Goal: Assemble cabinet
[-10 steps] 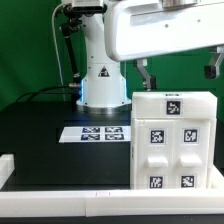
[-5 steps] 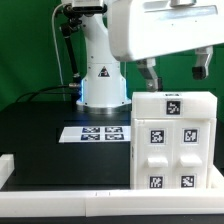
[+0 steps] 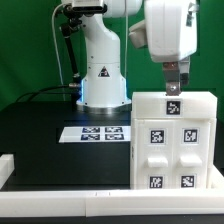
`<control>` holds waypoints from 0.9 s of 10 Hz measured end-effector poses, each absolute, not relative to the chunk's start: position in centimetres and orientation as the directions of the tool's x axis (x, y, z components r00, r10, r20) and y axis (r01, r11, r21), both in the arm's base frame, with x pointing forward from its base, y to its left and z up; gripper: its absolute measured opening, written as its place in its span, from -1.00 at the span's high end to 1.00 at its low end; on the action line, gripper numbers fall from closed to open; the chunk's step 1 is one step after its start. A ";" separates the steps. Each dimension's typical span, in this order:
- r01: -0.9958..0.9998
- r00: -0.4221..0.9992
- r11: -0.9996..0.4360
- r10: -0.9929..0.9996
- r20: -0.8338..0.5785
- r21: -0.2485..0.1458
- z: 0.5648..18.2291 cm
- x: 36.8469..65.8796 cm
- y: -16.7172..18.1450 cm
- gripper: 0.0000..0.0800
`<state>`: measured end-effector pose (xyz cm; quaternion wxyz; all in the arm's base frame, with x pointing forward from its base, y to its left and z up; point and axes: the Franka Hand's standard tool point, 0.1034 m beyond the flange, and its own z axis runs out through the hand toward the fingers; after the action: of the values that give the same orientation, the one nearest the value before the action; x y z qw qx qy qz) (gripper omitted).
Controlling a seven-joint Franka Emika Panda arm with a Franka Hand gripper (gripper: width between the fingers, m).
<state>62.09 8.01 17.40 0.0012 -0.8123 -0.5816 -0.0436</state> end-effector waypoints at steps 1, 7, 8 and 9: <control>0.973 0.223 -0.225 0.974 0.050 0.058 17.3 62.0 7.8 -0.99; 0.987 0.150 -0.150 0.989 0.009 0.050 15.4 60.9 7.3 -0.99; 0.987 0.156 -0.156 0.988 0.007 0.046 15.2 60.9 7.2 -0.99; 0.986 0.162 -0.162 0.987 0.006 0.044 15.0 60.8 7.0 -0.99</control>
Offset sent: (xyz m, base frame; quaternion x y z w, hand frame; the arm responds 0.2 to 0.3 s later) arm -0.0129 0.0046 -0.0112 0.0010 -0.0061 -0.0751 0.9972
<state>60.82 7.05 14.98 -0.0147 -0.7619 -0.6473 -0.0166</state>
